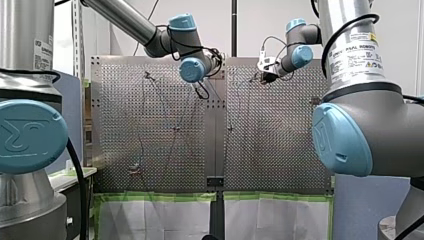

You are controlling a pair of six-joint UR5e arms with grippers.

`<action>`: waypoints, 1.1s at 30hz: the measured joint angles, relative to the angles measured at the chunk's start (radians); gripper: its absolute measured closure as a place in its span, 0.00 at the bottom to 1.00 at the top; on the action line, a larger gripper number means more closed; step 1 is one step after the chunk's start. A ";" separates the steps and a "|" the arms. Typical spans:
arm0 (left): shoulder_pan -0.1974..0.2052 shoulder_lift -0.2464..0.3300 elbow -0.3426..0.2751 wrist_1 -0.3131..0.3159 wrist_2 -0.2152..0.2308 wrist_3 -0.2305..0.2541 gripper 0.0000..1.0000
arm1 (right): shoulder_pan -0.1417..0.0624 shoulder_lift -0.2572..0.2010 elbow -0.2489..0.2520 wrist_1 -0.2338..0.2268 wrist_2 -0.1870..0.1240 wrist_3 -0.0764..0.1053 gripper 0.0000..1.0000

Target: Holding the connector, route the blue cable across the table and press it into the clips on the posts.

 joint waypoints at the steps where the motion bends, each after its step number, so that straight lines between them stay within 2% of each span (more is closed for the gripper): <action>1: 0.000 -0.001 -0.007 -0.002 0.004 0.006 0.00 | 0.000 0.000 0.000 0.000 0.000 0.000 1.00; 12: 0.004 -0.005 -0.097 0.009 0.016 0.081 0.00 | 0.000 0.002 0.001 0.000 0.000 0.000 1.00; 21: 0.020 -0.007 -0.178 0.013 -0.013 0.093 0.00 | 0.000 0.003 0.000 0.000 0.000 0.000 1.00; 33: 0.047 -0.025 -0.282 0.028 -0.016 0.100 0.00 | 0.000 0.004 0.000 0.000 0.000 0.000 1.00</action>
